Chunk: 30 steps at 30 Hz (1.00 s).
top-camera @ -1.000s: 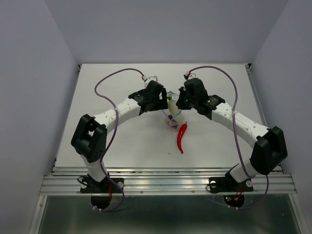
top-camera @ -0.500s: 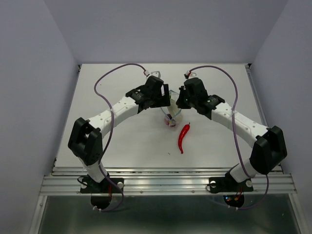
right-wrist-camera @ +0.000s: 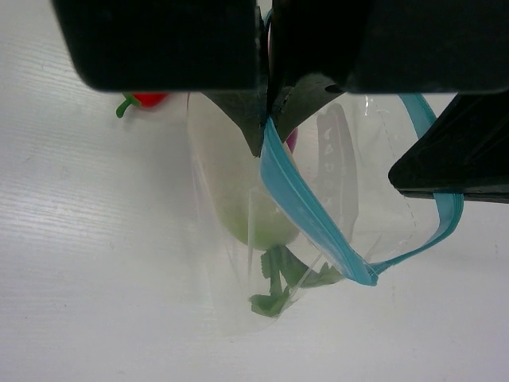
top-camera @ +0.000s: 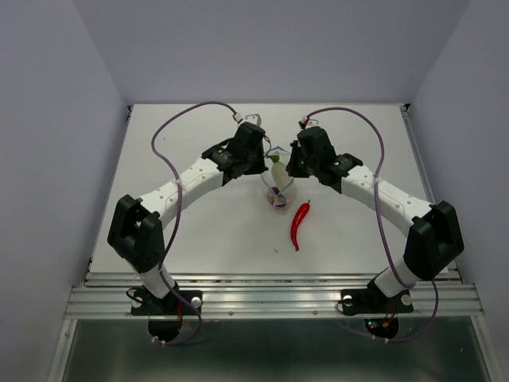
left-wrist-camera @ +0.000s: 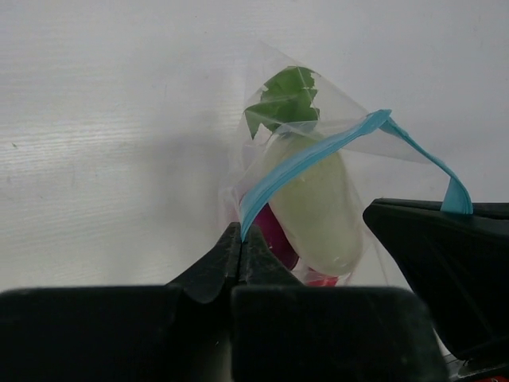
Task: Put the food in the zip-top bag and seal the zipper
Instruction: Place the food into the zip-top bag, then pick up the food from the basket with the right arm
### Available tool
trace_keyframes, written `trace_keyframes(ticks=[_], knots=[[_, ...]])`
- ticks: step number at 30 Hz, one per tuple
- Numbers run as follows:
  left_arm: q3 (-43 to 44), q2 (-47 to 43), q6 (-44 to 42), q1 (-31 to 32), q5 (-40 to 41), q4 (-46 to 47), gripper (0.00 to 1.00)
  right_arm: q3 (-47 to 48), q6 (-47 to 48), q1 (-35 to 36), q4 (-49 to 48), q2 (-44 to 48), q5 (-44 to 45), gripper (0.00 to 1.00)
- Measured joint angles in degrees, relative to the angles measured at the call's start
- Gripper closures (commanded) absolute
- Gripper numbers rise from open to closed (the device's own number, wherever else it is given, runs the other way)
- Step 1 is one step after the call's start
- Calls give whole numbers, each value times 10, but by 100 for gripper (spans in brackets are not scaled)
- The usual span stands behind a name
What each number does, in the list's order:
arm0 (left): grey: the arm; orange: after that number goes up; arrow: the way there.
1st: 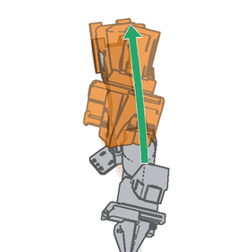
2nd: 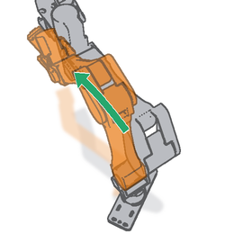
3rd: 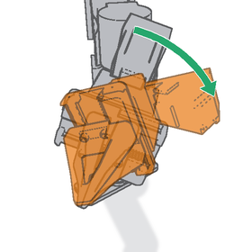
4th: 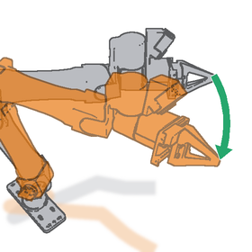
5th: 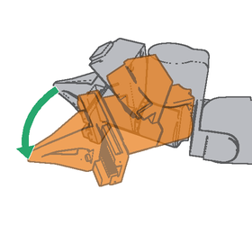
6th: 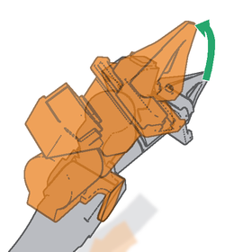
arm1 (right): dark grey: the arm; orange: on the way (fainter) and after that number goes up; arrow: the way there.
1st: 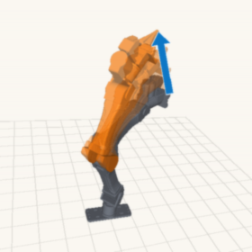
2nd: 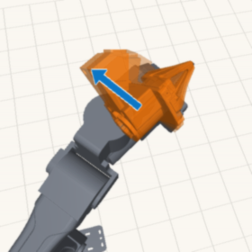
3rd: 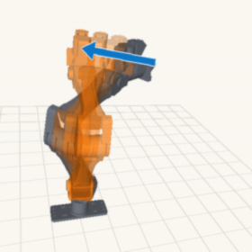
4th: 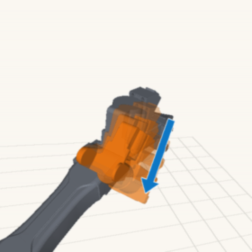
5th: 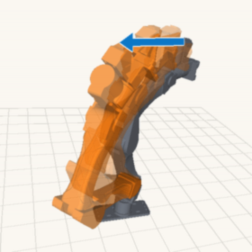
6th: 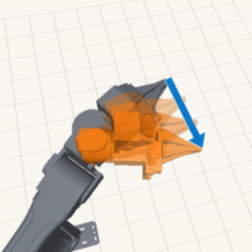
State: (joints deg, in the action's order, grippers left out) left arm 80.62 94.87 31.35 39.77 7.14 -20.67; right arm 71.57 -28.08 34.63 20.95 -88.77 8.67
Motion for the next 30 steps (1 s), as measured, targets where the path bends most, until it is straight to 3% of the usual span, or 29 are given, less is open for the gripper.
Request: trace_keyframes(ticks=[4,7,8,9,11,12,13,19,25,30], knots=[[0,0,1,0,11,-6,100,1,1,0,0,0,3,84],[0,0,3,0,20,-9,100,8,3,0,1,-5,17,67],[0,0,4,0,22,-10,100,13,3,0,1,-8,22,41],[0,0,6,0,25,-11,100,16,2,0,1,-9,25,31],[0,0,7,0,29,-14,100,23,5,0,2,-9,25,23],[0,0,9,0,31,-15,100,27,9,0,2,-9,17,7],[0,0,11,0,36,-18,100,30,13,0,2,-9,9,0],[0,0,24,0,52,-31,100,10,26,0,2,44,-51,0],[0,0,30,0,54,-33,100,-78,-18,-4,11,170,-21,0],[1,-4,29,-1,53,-34,100,-163,-72,-13,38,188,-7,0]])
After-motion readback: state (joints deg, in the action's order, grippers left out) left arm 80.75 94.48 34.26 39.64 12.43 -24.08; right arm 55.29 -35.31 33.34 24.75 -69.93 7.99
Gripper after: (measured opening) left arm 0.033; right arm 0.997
